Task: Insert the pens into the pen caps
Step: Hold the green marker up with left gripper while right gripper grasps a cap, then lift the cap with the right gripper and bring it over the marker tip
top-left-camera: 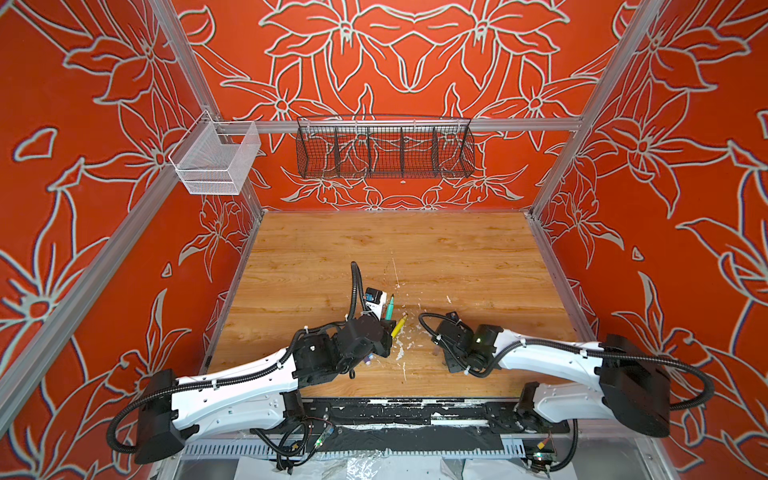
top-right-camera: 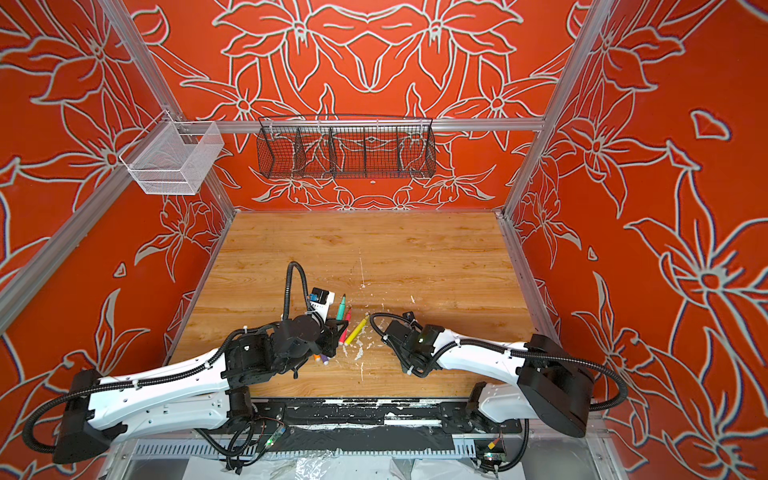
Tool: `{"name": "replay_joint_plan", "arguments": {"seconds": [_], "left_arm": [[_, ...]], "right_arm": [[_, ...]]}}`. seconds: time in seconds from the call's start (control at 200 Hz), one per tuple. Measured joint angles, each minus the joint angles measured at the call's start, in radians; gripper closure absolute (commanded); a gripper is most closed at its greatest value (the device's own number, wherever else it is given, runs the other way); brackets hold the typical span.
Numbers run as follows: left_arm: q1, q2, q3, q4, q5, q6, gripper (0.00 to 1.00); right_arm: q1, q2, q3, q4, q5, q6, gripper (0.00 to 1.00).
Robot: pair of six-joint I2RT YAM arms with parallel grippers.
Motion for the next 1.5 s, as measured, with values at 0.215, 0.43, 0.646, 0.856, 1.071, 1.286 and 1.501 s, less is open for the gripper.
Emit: {"name": "replay_joint_plan", "arguments": {"seconds": [0.215, 0.43, 0.646, 0.856, 1.071, 1.286, 1.501], "left_arm": [[0.0, -0.003, 0.0, 0.0, 0.009, 0.0, 1.0], [0.0, -0.013, 0.0, 0.0, 0.016, -0.001, 1.0], [0.0, -0.018, 0.0, 0.0, 0.029, 0.0, 1.0], [0.0, -0.027, -0.009, 0.032, 0.105, 0.018, 1.0], [0.0, -0.062, -0.06, 0.118, 0.228, 0.043, 1.0], [0.0, -0.057, -0.061, 0.199, 0.315, 0.04, 1.0], [0.0, -0.026, -0.061, 0.274, 0.369, 0.022, 1.0]], "right_arm": [[-0.005, 0.003, -0.004, 0.034, -0.003, 0.006, 0.72], [-0.005, 0.006, -0.004, 0.047, -0.007, 0.01, 0.8], [-0.005, 0.002, -0.006, 0.049, -0.011, 0.016, 0.85], [-0.006, -0.072, -0.021, 0.031, -0.006, 0.026, 0.88], [-0.006, -0.293, 0.035, -0.016, 0.048, 0.035, 0.93], [-0.006, -0.513, 0.15, 0.045, 0.081, 0.034, 0.93], [-0.006, -0.615, 0.148, 0.28, 0.05, 0.037, 0.95]]}}
